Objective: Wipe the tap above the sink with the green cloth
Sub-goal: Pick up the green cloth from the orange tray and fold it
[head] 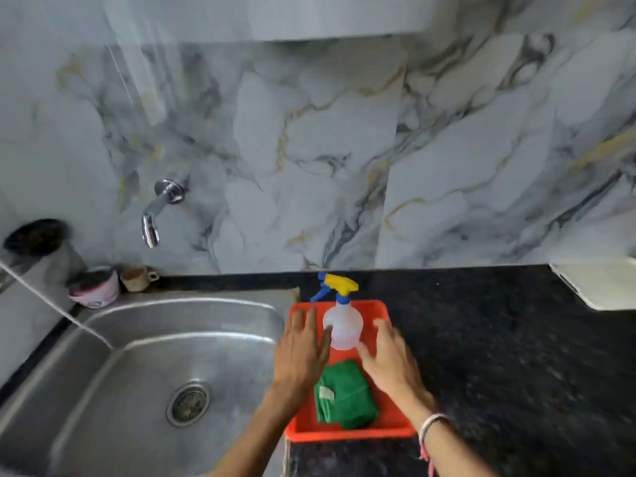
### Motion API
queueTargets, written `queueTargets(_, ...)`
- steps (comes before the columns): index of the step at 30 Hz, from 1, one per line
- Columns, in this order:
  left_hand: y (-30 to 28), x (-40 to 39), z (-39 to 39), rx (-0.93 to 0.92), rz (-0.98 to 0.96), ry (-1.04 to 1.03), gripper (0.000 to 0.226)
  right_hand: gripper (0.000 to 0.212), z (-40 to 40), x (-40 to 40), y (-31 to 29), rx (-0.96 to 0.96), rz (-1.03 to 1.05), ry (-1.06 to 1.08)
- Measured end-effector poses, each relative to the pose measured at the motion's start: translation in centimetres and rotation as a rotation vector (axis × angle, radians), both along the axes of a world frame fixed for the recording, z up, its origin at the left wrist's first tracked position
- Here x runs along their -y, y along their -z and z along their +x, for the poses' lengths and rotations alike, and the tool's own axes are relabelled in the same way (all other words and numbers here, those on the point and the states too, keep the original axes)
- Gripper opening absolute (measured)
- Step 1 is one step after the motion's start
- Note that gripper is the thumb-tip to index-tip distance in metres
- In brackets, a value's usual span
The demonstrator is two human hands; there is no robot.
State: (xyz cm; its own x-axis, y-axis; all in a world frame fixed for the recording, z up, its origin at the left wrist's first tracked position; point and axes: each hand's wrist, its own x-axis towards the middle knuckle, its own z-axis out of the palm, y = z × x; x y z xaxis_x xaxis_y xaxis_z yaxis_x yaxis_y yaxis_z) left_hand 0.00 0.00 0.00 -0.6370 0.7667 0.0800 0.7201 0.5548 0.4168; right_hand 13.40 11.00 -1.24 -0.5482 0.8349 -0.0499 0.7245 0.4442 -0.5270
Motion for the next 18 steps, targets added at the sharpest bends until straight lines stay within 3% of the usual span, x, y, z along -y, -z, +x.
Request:
queueTargets(3, 4.1, -1.0, 0.9, 0.196, -0.184, -0.016, 0.042, 0.060, -0.5, 1.1, 4.0, 0.256, -0.266, 0.026)
queueTargets(8, 7.8, -1.5, 1.4, 0.284, -0.264, -0.008, 0.031, 0.051, -0.5, 1.6, 6.9, 0.262, -0.304, 0.064)
queueTargets(12, 8.6, -1.4, 0.2, 0.353, -0.250, -0.002, 0.029, 0.025, 0.4, 0.7, 8.4, -0.060, -0.445, 0.063)
queueTargets(15, 7.4, -0.8, -1.5, 0.457, -0.182, 0.042, 0.019, 0.009, 0.9, 0.3, 7.9, -0.377, -0.688, 0.051)
queueTargets(18, 4.8, 1.0, -3.2, 0.762, 0.004, 0.166, 0.035, 0.016, 1.0, -0.1, 4.6, -0.529, -0.808, -0.025)
